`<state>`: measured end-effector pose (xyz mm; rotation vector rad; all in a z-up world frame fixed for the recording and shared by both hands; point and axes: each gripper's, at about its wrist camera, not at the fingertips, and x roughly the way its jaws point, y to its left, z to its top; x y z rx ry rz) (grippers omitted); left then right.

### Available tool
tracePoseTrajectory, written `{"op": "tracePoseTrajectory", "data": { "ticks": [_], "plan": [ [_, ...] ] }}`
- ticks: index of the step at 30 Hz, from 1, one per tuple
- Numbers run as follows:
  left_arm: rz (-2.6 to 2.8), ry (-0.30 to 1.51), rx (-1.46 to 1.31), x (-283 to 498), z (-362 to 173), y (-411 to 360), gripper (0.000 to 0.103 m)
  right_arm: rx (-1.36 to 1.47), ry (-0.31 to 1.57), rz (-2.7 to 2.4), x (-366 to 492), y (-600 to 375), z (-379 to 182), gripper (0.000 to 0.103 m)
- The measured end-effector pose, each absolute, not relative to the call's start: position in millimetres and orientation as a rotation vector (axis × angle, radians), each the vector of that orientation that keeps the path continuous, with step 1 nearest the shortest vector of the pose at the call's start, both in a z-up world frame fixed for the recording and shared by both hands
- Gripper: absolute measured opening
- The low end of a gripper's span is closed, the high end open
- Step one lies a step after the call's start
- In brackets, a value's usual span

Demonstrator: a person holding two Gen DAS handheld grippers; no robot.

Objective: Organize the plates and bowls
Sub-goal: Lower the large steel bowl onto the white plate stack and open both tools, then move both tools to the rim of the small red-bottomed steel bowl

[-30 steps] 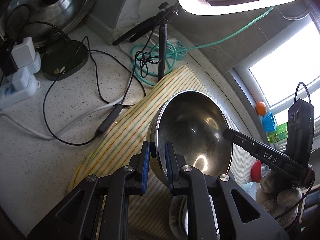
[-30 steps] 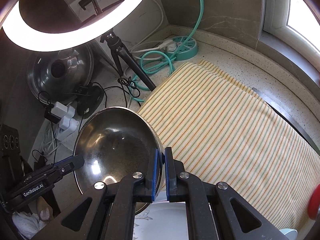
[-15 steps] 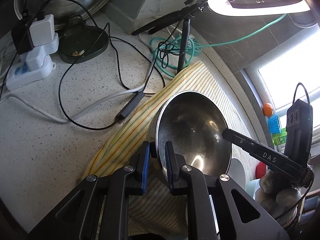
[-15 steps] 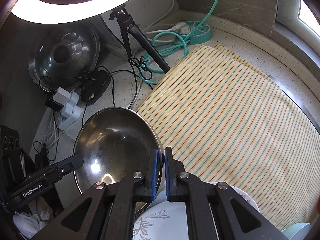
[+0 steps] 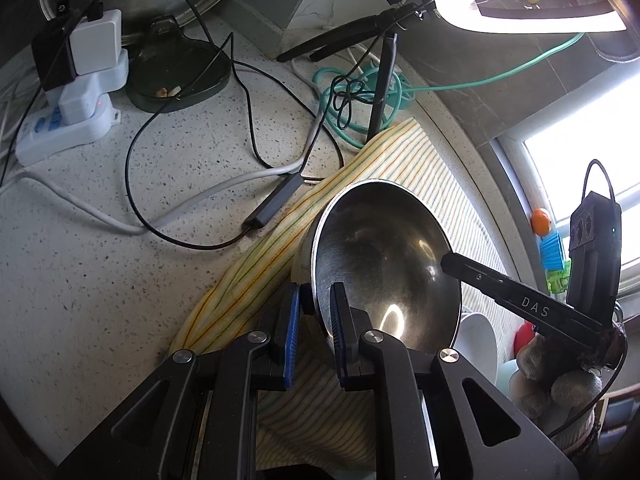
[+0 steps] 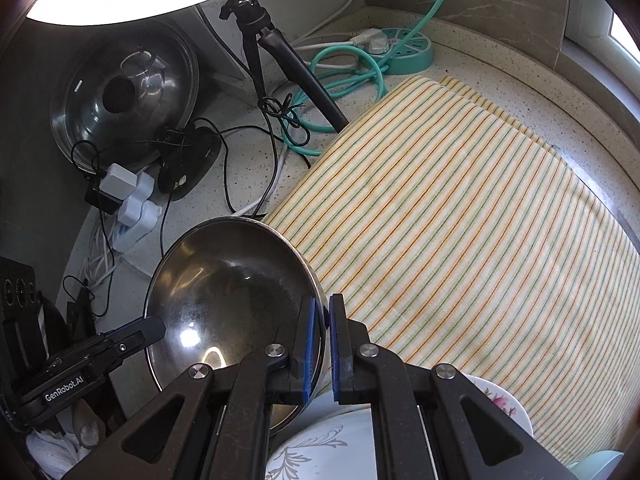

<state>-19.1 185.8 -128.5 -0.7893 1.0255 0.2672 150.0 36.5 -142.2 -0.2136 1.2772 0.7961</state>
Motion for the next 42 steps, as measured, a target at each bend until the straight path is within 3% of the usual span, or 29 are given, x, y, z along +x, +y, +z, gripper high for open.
{"op": "tracePoseTrajectory", "data": {
  "ticks": [16, 18, 23, 42],
  "plan": [
    [0.255, 1.044, -0.794, -18.7, -132.9, 183.6, 0.013, -0.208, 1.28, 0.802, 150.6, 37.4, -141.5, 0.009],
    [0.253, 1.044, -0.797, -18.9, -132.6, 184.0, 0.018, -0.209, 1.275, 0.797, 149.8, 36.6, -140.7, 0.009],
    [0.262, 1.034, -0.772, -20.7, -127.5, 184.2, 0.018, -0.21, 1.257, 0.794, 148.0, 31.7, -134.8, 0.026],
    [0.182, 0.921, -0.689, -13.6, -74.8, 150.9, 0.018, -0.01, 1.09, 0.707, 139.2, -75.3, -72.2, 0.033]
  ]
}}
